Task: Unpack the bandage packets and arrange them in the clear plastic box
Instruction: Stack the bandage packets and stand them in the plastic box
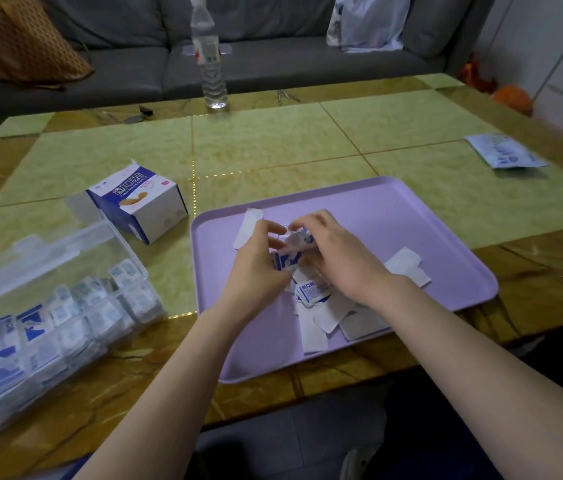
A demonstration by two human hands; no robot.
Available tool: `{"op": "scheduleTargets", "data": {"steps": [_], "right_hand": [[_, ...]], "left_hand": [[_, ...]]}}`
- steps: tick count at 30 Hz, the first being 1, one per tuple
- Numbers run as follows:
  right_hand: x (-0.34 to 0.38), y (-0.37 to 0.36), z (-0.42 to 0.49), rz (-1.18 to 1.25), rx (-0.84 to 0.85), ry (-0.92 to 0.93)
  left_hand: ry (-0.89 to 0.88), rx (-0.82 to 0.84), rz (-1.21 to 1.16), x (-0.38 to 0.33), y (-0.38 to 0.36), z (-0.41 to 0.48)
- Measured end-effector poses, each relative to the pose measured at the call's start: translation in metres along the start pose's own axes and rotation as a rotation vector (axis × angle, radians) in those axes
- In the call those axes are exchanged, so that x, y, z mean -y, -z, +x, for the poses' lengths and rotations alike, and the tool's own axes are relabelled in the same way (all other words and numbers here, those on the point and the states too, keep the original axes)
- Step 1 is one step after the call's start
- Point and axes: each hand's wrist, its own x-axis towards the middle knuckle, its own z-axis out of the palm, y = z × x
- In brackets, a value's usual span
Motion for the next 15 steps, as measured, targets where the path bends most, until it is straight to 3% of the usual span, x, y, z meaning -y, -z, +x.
{"op": "scheduleTargets", "data": {"steps": [6, 11, 15], "right_hand": [[0.001, 0.004, 0.001, -0.076, -0.113, -0.076], [0.005, 0.006, 0.001, -0.183, -0.367, 0.064], [0.015, 0.009, -0.003, -0.165, -0.456, 0.174]], "left_hand": [[-0.116, -0.124, 0.035, -0.004, 0.005, -0.001], [-0.191, -0.215, 0.057, -0.013, 0.014, -0.007], [-0.265, -0.274, 0.036, -0.021, 0.025, -0.017]]}}
